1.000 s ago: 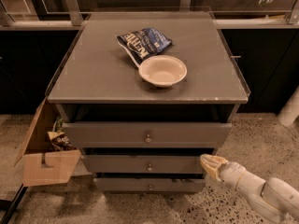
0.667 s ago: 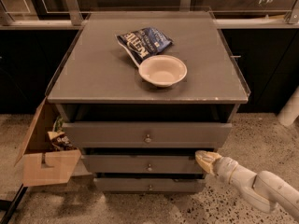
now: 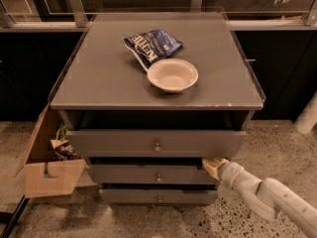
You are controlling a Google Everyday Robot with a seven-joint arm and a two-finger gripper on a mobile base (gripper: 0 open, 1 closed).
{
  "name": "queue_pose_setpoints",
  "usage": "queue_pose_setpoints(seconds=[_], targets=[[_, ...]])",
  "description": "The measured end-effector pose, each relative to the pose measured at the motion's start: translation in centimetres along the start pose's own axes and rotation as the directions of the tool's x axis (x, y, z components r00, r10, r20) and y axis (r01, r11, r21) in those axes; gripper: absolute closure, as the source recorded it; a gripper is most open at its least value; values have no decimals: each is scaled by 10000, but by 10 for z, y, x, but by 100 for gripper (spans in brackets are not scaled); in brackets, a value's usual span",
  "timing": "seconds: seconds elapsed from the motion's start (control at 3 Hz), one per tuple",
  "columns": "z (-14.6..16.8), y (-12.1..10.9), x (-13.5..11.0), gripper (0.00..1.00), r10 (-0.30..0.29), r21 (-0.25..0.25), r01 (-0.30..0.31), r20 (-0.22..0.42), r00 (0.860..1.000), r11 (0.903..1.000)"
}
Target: Open middle drawer
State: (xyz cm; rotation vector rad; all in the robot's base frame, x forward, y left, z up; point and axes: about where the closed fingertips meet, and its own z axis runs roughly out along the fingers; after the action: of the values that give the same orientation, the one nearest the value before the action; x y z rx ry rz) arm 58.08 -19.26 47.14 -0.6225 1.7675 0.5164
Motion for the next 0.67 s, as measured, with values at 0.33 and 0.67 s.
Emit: queue_pose_setpoints(seconds=[0.33, 0.67], targets=[[4, -12, 5, 100, -37, 599, 58, -351, 9994, 9982], [10, -9, 13, 100, 68, 597, -41, -462, 9989, 9982]])
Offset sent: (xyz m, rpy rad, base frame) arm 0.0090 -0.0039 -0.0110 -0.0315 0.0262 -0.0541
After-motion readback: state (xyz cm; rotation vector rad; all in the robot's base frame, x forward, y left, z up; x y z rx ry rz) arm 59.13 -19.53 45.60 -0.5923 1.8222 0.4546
